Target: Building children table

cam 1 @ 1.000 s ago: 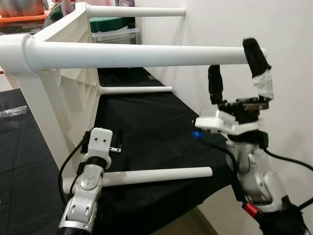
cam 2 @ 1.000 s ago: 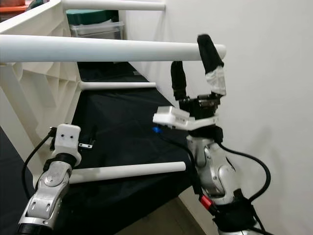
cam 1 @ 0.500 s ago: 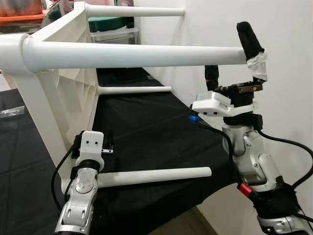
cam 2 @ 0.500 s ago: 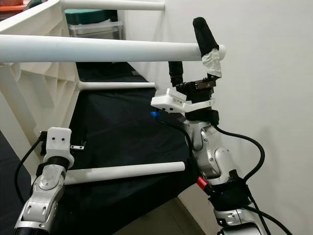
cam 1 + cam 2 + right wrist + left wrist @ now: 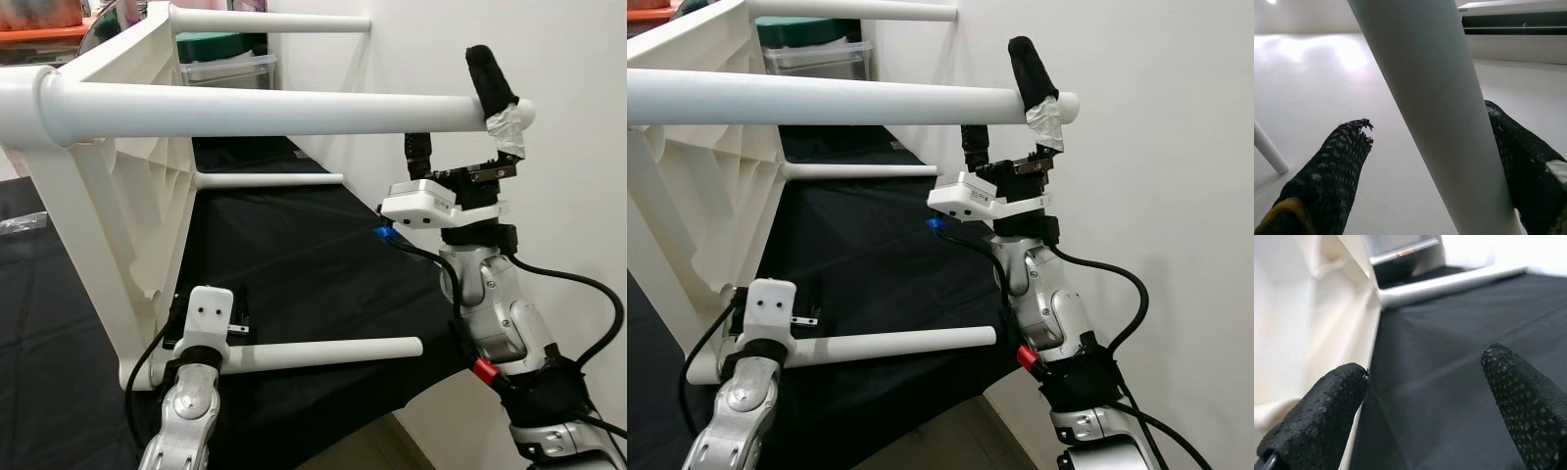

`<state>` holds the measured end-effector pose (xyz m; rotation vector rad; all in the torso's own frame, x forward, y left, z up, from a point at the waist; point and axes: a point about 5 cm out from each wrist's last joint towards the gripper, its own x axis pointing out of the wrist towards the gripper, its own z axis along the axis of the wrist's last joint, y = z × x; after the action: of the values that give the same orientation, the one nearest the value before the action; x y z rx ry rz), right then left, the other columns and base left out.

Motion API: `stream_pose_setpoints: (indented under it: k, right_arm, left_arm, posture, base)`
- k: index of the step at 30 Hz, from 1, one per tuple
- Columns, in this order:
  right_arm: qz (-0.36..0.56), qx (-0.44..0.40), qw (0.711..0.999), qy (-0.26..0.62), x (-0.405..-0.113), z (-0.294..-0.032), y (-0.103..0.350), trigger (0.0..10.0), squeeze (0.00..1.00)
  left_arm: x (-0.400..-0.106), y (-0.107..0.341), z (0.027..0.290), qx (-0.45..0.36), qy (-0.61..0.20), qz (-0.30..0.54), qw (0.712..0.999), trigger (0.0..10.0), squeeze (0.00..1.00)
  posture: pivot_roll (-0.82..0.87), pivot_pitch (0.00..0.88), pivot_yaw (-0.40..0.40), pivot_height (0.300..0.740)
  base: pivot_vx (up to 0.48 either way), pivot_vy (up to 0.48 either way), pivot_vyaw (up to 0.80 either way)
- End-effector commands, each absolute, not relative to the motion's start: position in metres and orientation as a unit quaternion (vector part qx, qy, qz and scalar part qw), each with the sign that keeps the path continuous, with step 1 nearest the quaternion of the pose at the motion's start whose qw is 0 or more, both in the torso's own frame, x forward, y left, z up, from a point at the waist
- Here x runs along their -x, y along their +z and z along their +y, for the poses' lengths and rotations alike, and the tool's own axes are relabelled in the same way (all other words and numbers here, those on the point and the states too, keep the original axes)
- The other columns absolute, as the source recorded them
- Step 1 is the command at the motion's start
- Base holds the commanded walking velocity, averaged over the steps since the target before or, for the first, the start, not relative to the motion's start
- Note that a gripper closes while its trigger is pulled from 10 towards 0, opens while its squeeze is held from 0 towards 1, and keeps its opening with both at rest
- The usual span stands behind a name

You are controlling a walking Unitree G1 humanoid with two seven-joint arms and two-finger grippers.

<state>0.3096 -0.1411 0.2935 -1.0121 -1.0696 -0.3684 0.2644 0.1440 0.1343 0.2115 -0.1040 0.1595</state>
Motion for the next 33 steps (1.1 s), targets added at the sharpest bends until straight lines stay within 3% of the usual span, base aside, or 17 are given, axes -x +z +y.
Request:
stream_pose_setpoints:
  k: [1,11,12,15,16,27,30,31,33]
  right_arm:
    - [-0.485,0.457,0.729,-0.158,-0.312,-0.138,0.293,10.0,0.0]
    - [-0.484,0.454,0.732,-0.156,-0.313,-0.138,0.292,10.0,0.0]
    - [-0.481,0.453,0.736,-0.151,-0.314,-0.138,0.291,0.8,0.0]
    - [-0.48,0.452,0.737,-0.149,-0.314,-0.138,0.291,0.8,0.0]
    - [-0.478,0.449,0.742,-0.139,-0.316,-0.138,0.29,0.0,0.0]
    - [-0.473,0.445,0.749,-0.131,-0.317,-0.138,0.289,0.0,0.0]
    - [-0.453,0.451,0.758,-0.129,-0.322,-0.142,0.289,0.0,0.0]
    - [-0.449,0.454,0.758,-0.13,-0.323,-0.142,0.289,8.0,0.0]
    - [-0.449,0.454,0.758,-0.13,-0.323,-0.142,0.289,8.0,0.0]
  left_arm:
    - [-0.256,0.134,0.146,-0.118,0.092,-0.044,0.988,10.0,0.0]
    - [-0.244,0.127,0.173,-0.141,0.152,-0.019,0.978,10.0,0.0]
    - [-0.246,0.122,0.185,-0.148,0.161,-0.008,0.976,10.0,0.0]
    - [-0.247,0.12,0.188,-0.15,0.162,-0.004,0.975,10.0,0.0]
    - [-0.25,0.12,0.2,-0.161,0.173,0.001,0.972,10.0,0.0]
    - [-0.25,0.117,0.209,-0.156,0.19,0.013,0.969,10.0,0.0]
    - [-0.254,0.11,0.224,-0.138,0.213,0.036,0.967,10.0,0.0]
    - [-0.256,0.111,0.224,-0.137,0.211,0.035,0.967,10.0,0.0]
    - [-0.256,0.111,0.224,-0.137,0.211,0.035,0.967,10.0,0.0]
  posture:
    - [0.06,0.004,-0.034,0.74]
    - [0.06,0.0,-0.035,0.74]
    - [0.06,0.0,-0.036,0.74]
    - [0.06,0.0,-0.036,0.74]
    - [0.06,0.0,-0.038,0.74]
    - [0.06,0.0,-0.033,0.74]
    - [0.06,0.011,-0.036,0.74]
    - [0.06,0.015,-0.035,0.74]
    - [0.06,0.015,-0.035,0.74]
  base:
    - [0.0,0.0,0.0]
    - [0.0,0.0,0.0]
    - [0.0,0.0,0.0]
    - [0.0,0.0,0.0]
    - [0.0,0.0,0.0]
    - [0.0,0.0,0.0]
    - [0.0,0.0,0.0]
    - [0.0,0.0,0.0]
    - [0.0,0.0,0.0]
